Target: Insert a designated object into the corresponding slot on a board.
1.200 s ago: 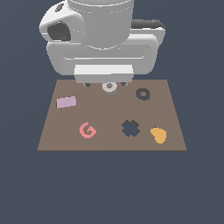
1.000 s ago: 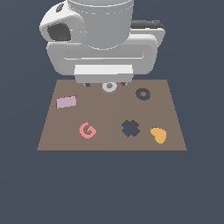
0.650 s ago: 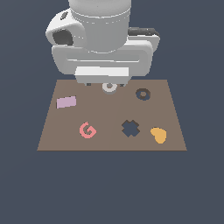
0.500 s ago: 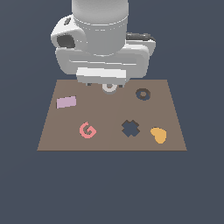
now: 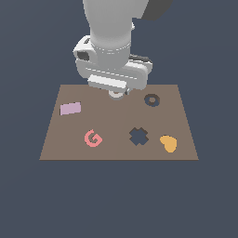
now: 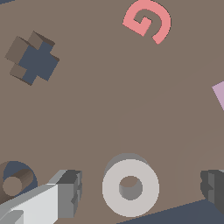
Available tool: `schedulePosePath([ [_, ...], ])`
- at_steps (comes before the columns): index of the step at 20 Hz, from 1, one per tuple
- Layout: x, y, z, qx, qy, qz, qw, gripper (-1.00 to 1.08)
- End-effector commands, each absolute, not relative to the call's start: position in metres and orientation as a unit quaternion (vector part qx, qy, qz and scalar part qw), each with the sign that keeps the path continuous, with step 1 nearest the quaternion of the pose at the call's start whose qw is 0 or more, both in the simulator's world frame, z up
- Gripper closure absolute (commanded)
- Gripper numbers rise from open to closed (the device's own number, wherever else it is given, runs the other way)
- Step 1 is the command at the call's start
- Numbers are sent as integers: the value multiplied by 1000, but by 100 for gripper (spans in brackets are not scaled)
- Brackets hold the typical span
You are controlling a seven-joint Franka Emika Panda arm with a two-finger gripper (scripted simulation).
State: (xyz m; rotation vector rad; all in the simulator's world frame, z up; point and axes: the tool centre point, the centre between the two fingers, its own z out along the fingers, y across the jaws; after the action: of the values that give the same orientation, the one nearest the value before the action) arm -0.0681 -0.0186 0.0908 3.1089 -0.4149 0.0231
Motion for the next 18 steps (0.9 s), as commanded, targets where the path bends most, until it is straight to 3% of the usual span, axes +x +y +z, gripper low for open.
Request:
schedulePosePath([
  [1,-80,-17,77,988,-155,5,2,-92],
  [18,-99,-10,44,981,-195,0,0,-92],
])
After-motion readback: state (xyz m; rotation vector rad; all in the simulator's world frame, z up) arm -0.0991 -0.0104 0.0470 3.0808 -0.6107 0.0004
